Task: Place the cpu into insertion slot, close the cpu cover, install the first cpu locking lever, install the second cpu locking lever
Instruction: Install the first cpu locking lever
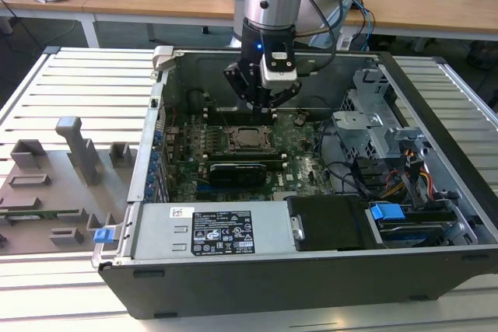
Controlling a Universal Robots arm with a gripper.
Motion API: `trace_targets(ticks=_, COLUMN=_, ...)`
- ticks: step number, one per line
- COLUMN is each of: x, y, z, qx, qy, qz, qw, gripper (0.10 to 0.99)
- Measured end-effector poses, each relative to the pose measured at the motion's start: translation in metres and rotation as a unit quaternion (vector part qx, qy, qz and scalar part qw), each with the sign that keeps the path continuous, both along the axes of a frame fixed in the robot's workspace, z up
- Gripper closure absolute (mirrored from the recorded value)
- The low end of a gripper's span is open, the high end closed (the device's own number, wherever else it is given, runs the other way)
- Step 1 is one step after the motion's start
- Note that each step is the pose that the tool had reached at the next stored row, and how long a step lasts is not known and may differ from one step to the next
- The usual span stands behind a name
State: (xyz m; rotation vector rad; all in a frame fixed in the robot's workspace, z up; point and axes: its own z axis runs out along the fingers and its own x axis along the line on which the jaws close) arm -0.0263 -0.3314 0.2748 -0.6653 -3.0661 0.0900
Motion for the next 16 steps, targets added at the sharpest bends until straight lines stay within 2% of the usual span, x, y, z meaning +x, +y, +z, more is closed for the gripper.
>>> trace_targets(ticks=5, x=0.0000, y=0.0000, z=0.0000, qx=0.0000, qy=0.0000, qz=0.037, qw=0.9993, gripper=0.980)
trace_targets(ticks=9, x=0.0000, y=0.0000, z=0.0000, qx=0.0000, qy=0.0000, qz=0.066, qw=0.9978, gripper=0.980)
trace_targets(ticks=12, x=0.0000, y=0.0000, z=0.0000, qx=0.0000, qy=0.0000, qz=0.089, qw=0.9960, gripper=0.980)
trace_targets(ticks=14, x=0.0000, y=0.0000, z=0.0000, qx=0.0000, qy=0.0000, qz=0.128, qw=0.9918, gripper=0.980)
trace_targets(ticks=15, x=0.0000, y=0.0000, z=0.0000, qx=0.0000, qy=0.0000, qz=0.150, qw=0.9888, gripper=0.980)
trace_targets(ticks=16, x=-0.0001, y=-0.0001, z=0.0002, qx=0.0016, qy=-0.0002, qz=0.161, qw=0.9869, gripper=0.980)
